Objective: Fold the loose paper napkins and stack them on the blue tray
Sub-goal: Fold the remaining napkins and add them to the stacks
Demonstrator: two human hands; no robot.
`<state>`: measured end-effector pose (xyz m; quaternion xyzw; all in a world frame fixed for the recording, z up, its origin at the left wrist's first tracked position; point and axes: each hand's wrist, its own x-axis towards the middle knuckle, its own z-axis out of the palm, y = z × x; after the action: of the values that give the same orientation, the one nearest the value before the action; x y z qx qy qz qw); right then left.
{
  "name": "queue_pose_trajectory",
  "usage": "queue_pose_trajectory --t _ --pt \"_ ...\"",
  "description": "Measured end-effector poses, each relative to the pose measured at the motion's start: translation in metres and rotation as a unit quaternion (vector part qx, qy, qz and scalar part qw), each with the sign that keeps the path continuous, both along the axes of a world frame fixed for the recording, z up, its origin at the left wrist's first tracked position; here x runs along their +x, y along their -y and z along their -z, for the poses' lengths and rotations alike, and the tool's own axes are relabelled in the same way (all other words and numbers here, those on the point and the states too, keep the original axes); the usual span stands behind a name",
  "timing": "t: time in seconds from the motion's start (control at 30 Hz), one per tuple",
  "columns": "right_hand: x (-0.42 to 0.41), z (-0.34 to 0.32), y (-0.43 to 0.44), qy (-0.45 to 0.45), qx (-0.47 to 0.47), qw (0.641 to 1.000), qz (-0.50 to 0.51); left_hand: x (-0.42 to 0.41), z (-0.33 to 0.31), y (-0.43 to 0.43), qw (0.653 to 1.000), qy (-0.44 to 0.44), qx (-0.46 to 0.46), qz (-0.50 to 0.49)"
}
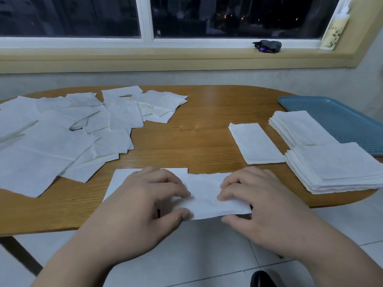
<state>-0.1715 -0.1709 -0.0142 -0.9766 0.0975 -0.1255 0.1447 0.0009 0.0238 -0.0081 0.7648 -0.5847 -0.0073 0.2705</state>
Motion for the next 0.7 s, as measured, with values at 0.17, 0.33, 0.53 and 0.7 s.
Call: queue_pose_trajectory --t 0.17,0.33,0.53,0.7 --pt "0.000 -0.005 0.000 0.042 0.028 0.999 -0.005 -0.001 0.002 -0.001 0.999 0.003 0.021 0.027" --pt "0.001 -0.005 0.001 0.086 0.051 0.995 0.004 -0.007 0.002 0.004 0.999 0.042 -0.008 0.011" --pt "-0.001 -0.007 0.000 0.124 0.098 0.987 0.020 -0.013 -0.004 0.004 0.996 0.019 -0.087 -0.028" --pt "0.000 -0.005 -0.002 0.152 0.100 0.983 0.004 -0.014 -0.009 0.001 0.992 -0.025 -0.114 -0.041"
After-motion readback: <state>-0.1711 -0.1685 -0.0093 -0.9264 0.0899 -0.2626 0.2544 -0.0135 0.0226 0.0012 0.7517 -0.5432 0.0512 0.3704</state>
